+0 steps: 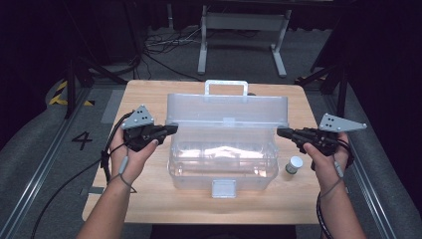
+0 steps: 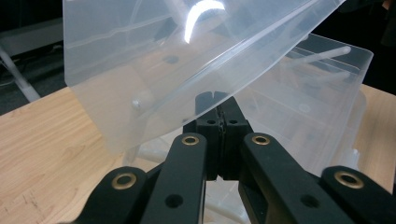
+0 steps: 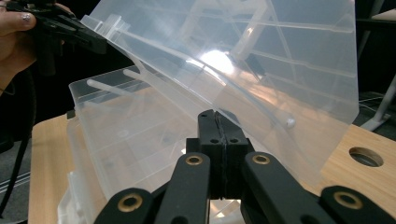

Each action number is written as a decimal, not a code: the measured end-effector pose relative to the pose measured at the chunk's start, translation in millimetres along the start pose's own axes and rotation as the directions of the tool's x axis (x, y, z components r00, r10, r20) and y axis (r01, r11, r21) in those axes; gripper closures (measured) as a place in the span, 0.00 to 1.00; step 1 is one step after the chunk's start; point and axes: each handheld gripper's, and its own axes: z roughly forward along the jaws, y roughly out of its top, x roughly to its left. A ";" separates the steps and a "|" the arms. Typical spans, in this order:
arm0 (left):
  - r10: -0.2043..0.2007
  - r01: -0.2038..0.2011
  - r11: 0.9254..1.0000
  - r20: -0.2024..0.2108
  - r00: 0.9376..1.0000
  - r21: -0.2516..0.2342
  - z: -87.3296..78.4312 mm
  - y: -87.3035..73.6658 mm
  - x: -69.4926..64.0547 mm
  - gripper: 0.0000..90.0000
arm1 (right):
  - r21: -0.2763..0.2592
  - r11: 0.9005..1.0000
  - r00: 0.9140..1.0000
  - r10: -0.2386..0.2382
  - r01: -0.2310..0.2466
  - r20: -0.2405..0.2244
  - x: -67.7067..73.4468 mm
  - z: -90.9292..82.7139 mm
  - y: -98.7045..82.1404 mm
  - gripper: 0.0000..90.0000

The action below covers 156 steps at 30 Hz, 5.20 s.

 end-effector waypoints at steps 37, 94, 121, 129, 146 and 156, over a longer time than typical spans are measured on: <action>-0.014 0.004 0.995 -0.111 0.994 -0.096 9.8 8.9 12.7 0.98 | -0.019 1.000 0.991 0.005 -0.003 0.136 -3.0 11.8 20.3 1.00; -0.023 0.012 0.994 -0.094 0.995 -0.113 10.1 7.6 14.3 0.97 | -0.078 0.997 0.857 0.016 0.028 0.516 7.4 49.0 21.2 0.63; -0.014 0.006 0.995 -0.082 0.996 -0.102 2.8 5.7 14.3 0.92 | -0.102 0.995 0.807 0.053 0.010 0.588 9.0 48.3 26.5 0.83; -0.038 0.028 0.996 -0.115 0.993 -0.090 -10.3 -3.6 19.9 0.90 | -0.107 0.994 0.798 0.047 0.023 0.600 3.9 52.9 31.4 0.83; -0.105 0.100 0.994 -0.195 0.975 -0.039 -34.2 -34.3 31.6 0.87 | -0.088 0.996 0.791 0.033 0.027 0.612 -17.5 65.7 43.0 0.85; -0.137 0.138 0.990 -0.223 0.965 -0.011 -40.9 -49.6 36.2 0.83 | -0.090 0.996 0.792 0.043 0.015 0.609 -32.0 74.5 48.2 0.86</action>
